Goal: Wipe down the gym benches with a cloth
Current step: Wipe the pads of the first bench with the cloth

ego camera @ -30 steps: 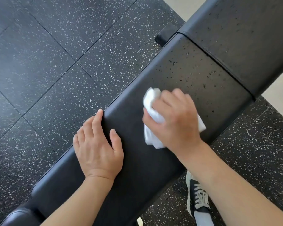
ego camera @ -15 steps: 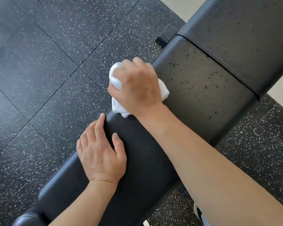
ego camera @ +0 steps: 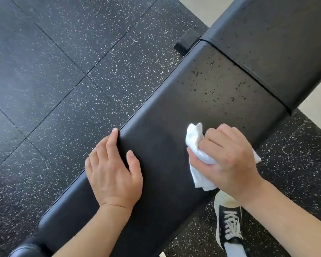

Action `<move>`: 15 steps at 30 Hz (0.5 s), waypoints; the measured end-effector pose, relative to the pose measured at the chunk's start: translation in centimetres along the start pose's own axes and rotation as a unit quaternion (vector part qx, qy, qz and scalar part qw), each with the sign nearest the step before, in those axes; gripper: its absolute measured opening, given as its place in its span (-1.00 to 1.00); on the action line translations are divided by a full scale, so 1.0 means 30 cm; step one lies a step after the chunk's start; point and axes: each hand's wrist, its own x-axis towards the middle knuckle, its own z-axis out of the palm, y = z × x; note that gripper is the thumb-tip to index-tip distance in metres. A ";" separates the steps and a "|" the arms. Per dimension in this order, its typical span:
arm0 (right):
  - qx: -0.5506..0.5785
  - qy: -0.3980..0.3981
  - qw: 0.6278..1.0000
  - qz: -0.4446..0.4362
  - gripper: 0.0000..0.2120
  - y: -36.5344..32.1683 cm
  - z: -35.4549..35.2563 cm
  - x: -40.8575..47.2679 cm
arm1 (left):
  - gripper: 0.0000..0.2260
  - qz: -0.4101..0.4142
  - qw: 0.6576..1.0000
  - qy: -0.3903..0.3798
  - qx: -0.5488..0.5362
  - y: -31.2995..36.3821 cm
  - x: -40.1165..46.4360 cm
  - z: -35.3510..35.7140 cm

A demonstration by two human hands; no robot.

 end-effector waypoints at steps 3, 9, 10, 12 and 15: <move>-0.012 0.008 1.000 -0.015 -0.64 0.019 -0.017 -0.024 | -0.46 0.000 1.000 0.001 -0.009 0.001 -0.003 -0.004; -0.035 0.037 0.998 0.041 -0.78 0.013 0.145 0.321 | -0.46 -0.001 1.000 -0.003 -0.008 0.003 0.002 -0.008; -0.035 0.031 0.998 0.052 -0.78 -0.004 0.176 0.387 | -0.46 -0.002 1.000 -0.004 -0.008 0.004 0.002 -0.010; -0.040 0.004 0.997 0.063 -0.80 -0.062 0.228 0.472 | -0.45 -0.004 1.000 -0.008 -0.007 0.006 0.003 -0.013; -0.046 -0.033 0.997 0.055 -0.83 -0.159 0.263 0.462 | -0.45 -0.004 1.000 -0.008 -0.004 0.005 0.003 -0.013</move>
